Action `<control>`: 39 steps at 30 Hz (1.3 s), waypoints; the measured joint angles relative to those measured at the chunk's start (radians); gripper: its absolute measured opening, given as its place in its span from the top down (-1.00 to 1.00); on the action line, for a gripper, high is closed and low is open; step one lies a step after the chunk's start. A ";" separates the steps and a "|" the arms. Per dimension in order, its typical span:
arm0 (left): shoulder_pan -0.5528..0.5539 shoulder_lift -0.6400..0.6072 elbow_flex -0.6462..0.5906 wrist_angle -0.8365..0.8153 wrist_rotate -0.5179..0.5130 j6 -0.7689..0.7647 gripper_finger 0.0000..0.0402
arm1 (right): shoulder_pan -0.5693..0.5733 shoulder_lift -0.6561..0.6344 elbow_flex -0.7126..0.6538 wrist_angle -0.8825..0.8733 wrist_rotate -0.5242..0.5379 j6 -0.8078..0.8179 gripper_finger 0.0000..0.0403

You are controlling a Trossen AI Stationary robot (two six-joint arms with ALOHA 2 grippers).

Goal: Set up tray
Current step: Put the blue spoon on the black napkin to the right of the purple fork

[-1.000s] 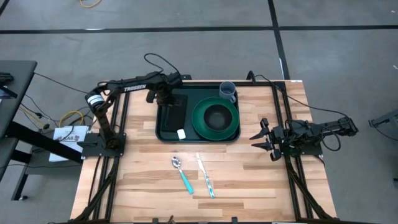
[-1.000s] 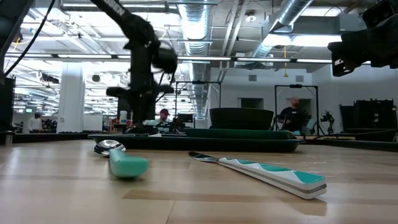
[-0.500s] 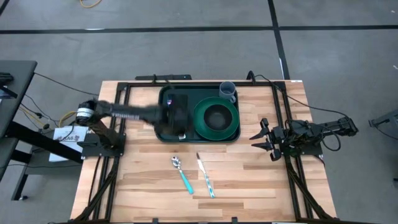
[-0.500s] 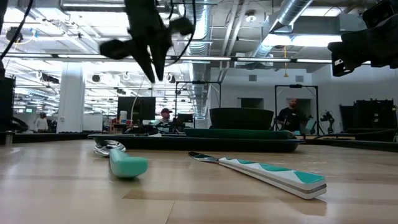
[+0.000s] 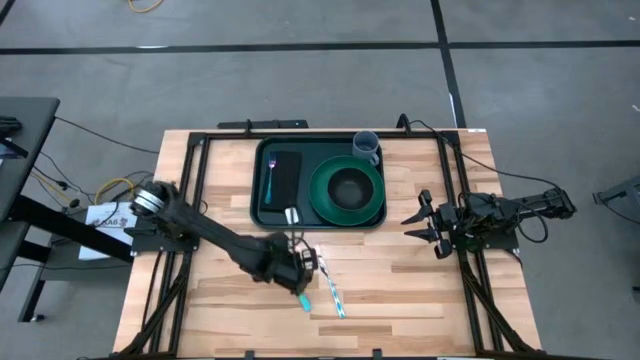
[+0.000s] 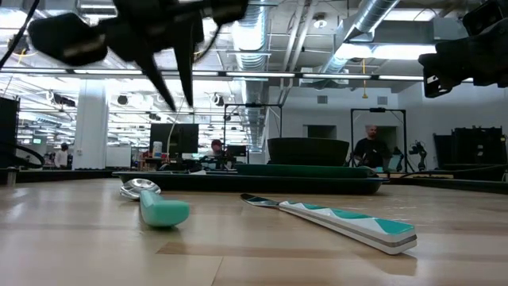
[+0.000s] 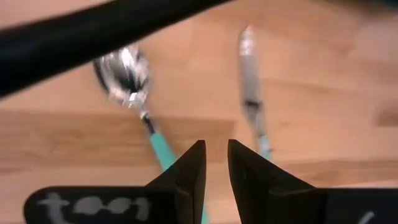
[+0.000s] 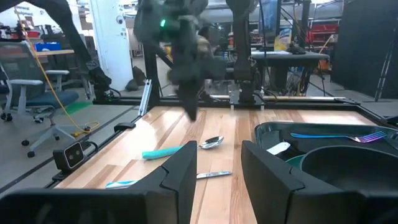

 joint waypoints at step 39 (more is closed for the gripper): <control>-0.007 0.080 -0.010 0.039 0.113 -0.255 0.24 | 0.000 0.000 0.000 0.000 0.000 0.000 0.41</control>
